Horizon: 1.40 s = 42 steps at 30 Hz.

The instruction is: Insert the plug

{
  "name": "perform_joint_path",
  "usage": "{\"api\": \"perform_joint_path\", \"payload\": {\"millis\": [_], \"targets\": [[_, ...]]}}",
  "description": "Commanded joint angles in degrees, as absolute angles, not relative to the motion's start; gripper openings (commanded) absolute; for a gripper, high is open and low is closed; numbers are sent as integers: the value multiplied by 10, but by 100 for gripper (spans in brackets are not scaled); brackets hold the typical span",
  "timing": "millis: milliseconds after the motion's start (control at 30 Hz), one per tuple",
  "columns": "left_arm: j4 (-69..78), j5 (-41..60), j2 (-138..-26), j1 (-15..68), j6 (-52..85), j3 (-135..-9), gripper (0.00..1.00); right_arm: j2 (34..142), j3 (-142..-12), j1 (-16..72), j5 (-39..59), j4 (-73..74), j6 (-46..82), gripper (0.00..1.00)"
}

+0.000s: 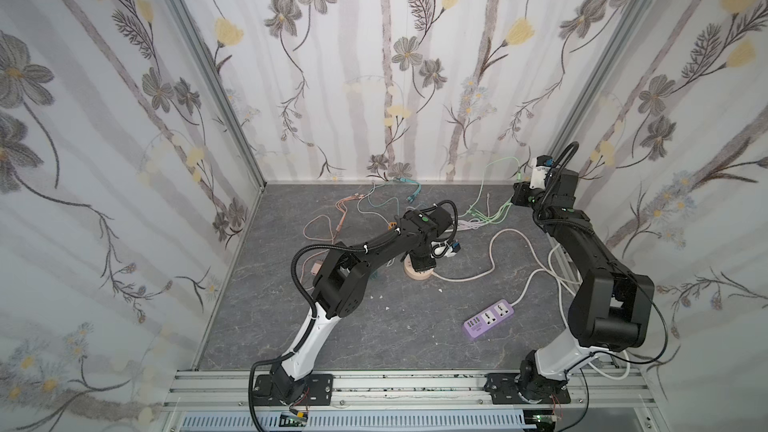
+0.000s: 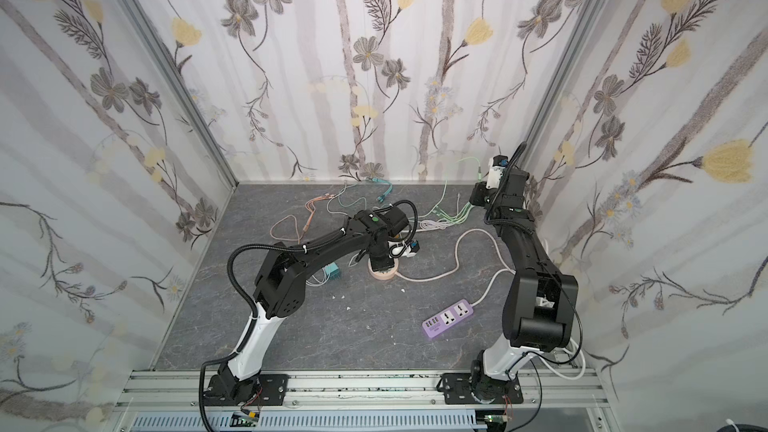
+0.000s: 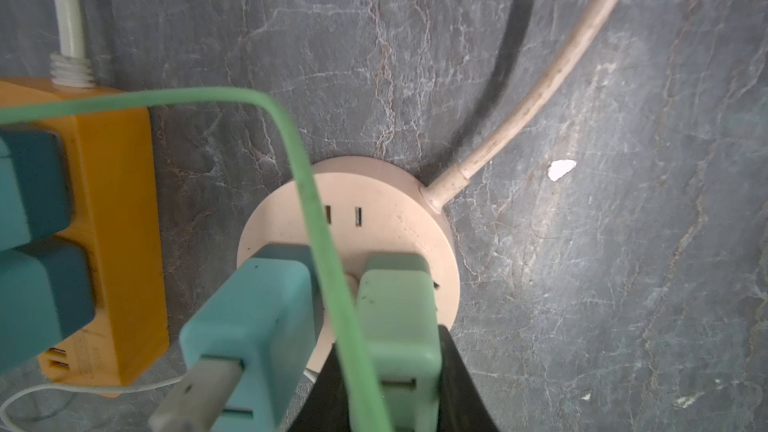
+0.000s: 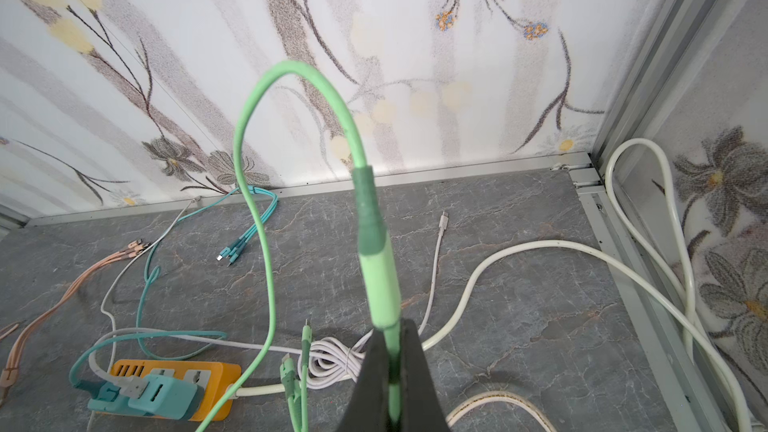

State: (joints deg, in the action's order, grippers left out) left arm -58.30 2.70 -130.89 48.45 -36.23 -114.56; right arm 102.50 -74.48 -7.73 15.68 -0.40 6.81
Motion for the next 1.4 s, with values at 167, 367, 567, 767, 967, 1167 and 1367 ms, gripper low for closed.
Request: {"api": "perform_joint_path", "payload": {"millis": [167,367,567,767,967,1167,1367], "targets": [[-591,55,-1249,488,-297,-1236,86,1009,-758,-83,87,-1,53,0],[-546,77,-1172,488,-266,-1164,100,1022,-760,-109,4,0,92,0],[-447,38,-1097,482,-194,-1040,100,1070,-782,-129,-1,-31,123,3],[-375,3,-1051,481,-126,-946,100,1118,-812,-133,-19,-52,130,3],[-300,-14,-995,485,-90,-859,100,1156,-858,-133,-13,-101,128,27],[-258,-70,-971,498,-71,-813,100,1108,-844,-133,-7,-183,133,99],[-259,-120,-985,517,-78,-816,100,988,-740,-133,-7,-204,163,99]]}}
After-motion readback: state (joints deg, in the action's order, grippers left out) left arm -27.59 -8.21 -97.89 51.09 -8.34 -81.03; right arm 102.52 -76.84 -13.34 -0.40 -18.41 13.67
